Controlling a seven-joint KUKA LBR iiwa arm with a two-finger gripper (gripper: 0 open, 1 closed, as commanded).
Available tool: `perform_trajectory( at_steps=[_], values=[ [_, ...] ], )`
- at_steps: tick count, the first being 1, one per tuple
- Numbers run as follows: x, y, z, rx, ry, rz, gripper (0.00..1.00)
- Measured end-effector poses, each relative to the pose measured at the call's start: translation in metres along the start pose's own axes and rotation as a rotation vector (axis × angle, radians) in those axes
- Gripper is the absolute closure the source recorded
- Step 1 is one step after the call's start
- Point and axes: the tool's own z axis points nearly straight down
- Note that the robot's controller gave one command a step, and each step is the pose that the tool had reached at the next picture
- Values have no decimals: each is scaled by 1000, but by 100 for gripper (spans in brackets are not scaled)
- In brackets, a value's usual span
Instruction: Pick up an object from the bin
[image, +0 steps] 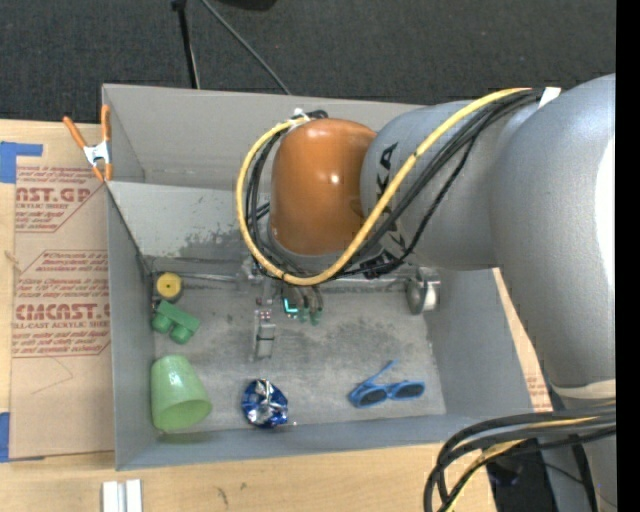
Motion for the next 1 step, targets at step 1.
perform_trajectory(
  at_steps=[1],
  values=[
    [59, -44, 28, 2, 0, -121, 0]
  ],
)
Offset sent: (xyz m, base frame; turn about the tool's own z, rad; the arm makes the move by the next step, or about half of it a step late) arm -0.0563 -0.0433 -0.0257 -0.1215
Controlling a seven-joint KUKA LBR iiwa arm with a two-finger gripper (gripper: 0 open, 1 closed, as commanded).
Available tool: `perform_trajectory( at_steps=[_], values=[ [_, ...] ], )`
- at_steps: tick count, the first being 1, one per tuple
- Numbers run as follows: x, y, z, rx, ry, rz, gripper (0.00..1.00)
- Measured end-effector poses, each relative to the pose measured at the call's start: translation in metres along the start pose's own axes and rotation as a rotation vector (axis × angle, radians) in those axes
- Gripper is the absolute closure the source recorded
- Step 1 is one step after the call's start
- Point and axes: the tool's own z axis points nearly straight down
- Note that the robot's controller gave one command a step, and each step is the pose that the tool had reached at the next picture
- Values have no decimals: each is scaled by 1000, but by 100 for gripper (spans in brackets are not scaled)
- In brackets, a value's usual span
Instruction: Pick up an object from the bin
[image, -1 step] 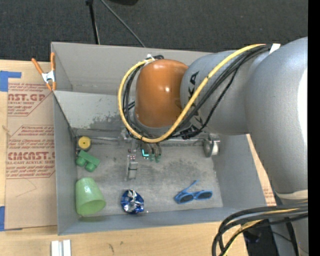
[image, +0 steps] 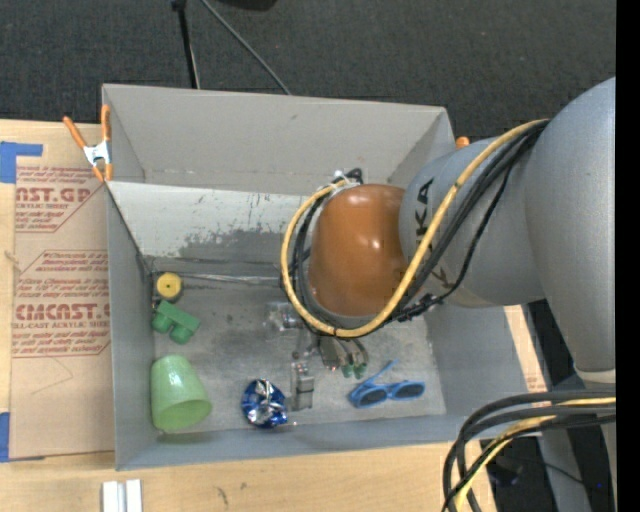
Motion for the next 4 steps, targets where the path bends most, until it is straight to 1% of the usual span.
perform_trajectory(
  at_steps=[1, 2, 3, 4],
  values=[
    [15, 14, 61, 0, 5, 145, 0],
    [13, 15, 57, -2, 1, 145, 100],
    [-8, -19, -72, -1, -17, 110, 100],
    [-6, -17, -68, -1, -8, 109, 0]
  ],
)
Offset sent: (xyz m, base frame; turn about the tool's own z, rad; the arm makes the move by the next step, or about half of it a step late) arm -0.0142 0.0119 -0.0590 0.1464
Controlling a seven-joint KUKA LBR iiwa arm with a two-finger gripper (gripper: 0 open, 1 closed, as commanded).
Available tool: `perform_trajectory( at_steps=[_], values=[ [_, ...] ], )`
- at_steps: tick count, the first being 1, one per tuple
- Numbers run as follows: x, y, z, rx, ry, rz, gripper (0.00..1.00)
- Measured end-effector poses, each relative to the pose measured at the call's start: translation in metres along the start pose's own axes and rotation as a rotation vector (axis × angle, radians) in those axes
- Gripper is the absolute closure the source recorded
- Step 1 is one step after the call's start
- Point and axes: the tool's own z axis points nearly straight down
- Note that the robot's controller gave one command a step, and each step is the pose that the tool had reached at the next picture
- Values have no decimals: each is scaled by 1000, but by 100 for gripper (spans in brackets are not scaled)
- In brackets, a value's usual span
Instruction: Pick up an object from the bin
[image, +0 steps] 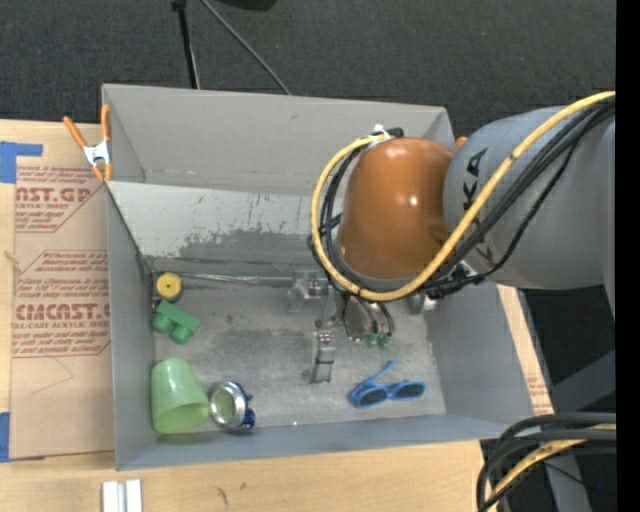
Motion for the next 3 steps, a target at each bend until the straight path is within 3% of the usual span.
perform_trajectory(
  at_steps=[1, 2, 3],
  values=[
    [29, 59, 33, -1, 4, -198, 0],
    [23, 87, 120, -1, -1, -586, 0],
    [22, 87, 118, -1, -4, -584, 100]
  ],
)
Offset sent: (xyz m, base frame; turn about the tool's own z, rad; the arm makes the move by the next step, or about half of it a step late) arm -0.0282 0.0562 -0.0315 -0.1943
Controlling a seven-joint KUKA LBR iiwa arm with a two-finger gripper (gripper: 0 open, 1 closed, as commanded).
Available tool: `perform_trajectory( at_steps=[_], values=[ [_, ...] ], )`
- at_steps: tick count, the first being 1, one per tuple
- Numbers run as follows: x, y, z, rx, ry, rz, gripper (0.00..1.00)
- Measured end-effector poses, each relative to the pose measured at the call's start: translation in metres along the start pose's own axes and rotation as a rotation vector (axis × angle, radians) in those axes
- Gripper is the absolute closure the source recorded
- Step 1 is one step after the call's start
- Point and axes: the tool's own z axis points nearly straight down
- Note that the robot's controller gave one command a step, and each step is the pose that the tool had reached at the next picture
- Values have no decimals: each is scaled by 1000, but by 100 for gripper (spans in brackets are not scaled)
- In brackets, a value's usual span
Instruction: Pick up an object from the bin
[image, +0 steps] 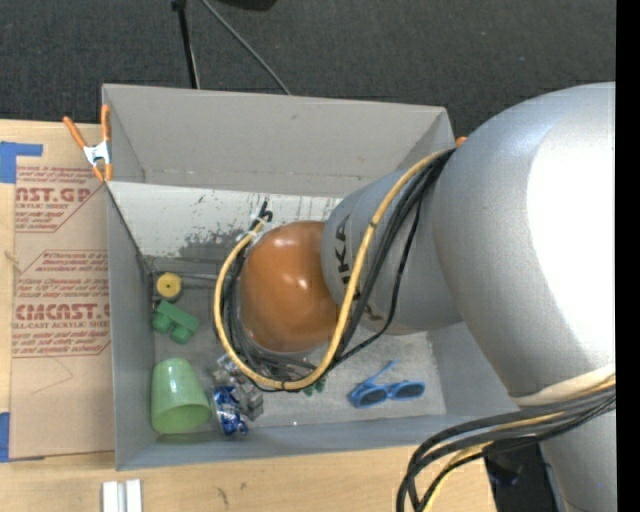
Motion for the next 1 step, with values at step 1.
perform_trajectory(
  at_steps=[1],
  values=[
    [-16, -20, -173, 3, -6, -55, 100]
  ],
)
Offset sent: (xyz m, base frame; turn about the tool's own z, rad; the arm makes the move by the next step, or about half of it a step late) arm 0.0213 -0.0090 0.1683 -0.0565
